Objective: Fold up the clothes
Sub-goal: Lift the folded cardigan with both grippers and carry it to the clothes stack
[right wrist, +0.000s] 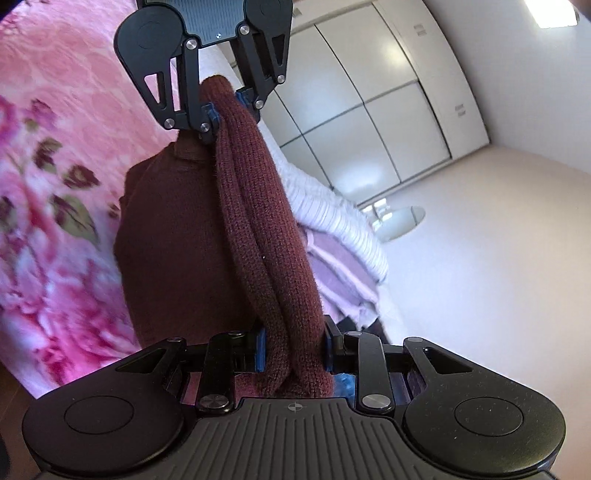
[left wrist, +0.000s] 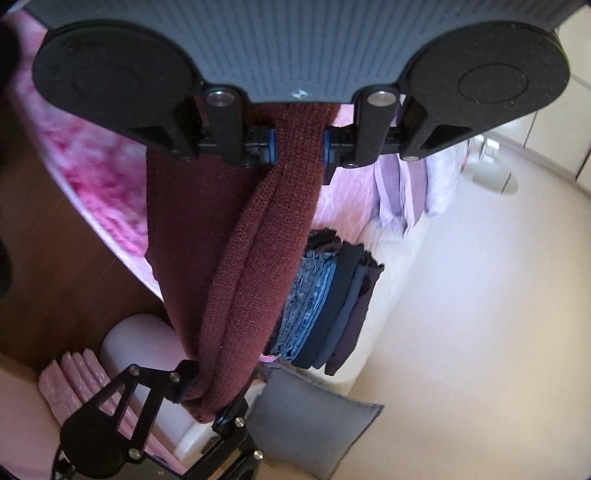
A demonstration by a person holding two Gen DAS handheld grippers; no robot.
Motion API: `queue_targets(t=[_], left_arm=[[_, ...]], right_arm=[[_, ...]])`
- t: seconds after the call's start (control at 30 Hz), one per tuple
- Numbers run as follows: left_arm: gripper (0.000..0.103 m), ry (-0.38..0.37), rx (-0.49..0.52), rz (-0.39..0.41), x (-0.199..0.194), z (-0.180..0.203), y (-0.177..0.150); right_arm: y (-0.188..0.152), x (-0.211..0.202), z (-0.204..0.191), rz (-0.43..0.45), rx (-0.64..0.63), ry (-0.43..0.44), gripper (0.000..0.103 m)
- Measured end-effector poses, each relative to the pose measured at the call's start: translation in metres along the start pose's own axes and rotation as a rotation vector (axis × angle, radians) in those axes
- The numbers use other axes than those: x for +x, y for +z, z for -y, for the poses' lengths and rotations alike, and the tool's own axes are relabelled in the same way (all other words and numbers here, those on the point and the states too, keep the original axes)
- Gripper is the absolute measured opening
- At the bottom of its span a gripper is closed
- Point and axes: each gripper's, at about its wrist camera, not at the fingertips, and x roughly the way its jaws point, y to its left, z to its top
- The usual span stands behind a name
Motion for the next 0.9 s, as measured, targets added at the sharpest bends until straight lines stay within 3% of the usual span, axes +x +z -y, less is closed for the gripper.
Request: queue_targets(t=[0.1, 0.23, 0.4, 0.57, 0.73, 0.9], left_arm=[[0.019, -0.005, 0.033, 0.014, 0.035, -0.016, -0.006], [0.019, -0.071, -0.024, -0.015, 0.058, -0.05, -0.007], [0.019, -0.184, -0.069, -0.071, 0.037, -0.103, 0.005], [0.019, -0.252, -0.158, -0.104, -0.007, -0.171, 0.028], [0.019, -0.297, -0.274, -0.089, -0.024, -0.233, 0.046], [0.019, -0.339, -0.336, -0.014, 0.007, -0.279, 0.067]], right_arm=[[-0.01, 0.028, 0.01, 0.003, 0.02, 0.007, 0.027], [-0.003, 0.052, 0.037, -0.013, 0.076, 0.057, 0.026], [0.034, 0.048, 0.1, -0.086, 0.1, 0.214, 0.026], [0.09, 0.022, 0.174, -0.159, 0.148, 0.316, 0.026], [0.134, 0.007, 0.235, -0.226, 0.178, 0.33, 0.026], [0.14, 0.01, 0.277, -0.295, 0.205, 0.264, 0.026]])
